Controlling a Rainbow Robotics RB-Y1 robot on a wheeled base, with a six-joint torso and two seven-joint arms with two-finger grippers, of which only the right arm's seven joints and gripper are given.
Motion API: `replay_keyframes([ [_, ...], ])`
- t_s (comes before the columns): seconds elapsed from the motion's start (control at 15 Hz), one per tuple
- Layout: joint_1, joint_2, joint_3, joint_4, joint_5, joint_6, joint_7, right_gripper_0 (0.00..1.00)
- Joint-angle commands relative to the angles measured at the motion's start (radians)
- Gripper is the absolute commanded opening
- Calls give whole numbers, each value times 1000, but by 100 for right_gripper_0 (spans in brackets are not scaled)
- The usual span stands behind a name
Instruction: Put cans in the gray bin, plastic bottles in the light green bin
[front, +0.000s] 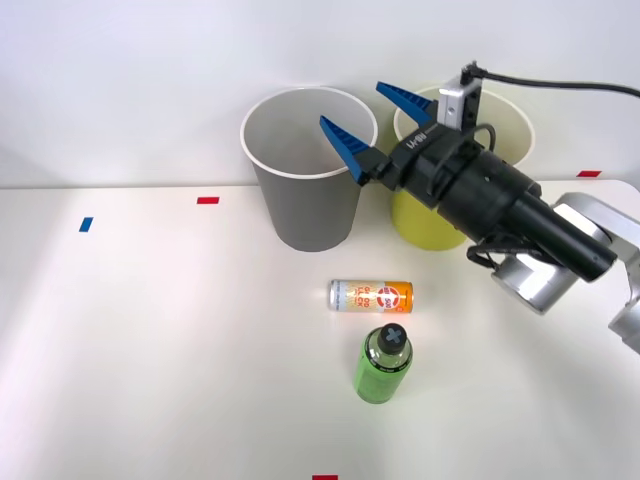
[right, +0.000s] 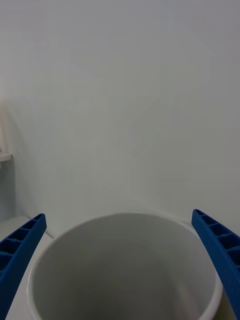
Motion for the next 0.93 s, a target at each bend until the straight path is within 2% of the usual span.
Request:
replay_keyframes([
  [0.07,156,-13,-52,-1,-6,-150,24,100],
  [0.33,375,-19,-110,-1,-35,-328,61,100],
  [0.6,596,13,-167,-5,-104,-438,96,100],
  [0.93,815,61,-267,-96,-124,-446,127,100],
])
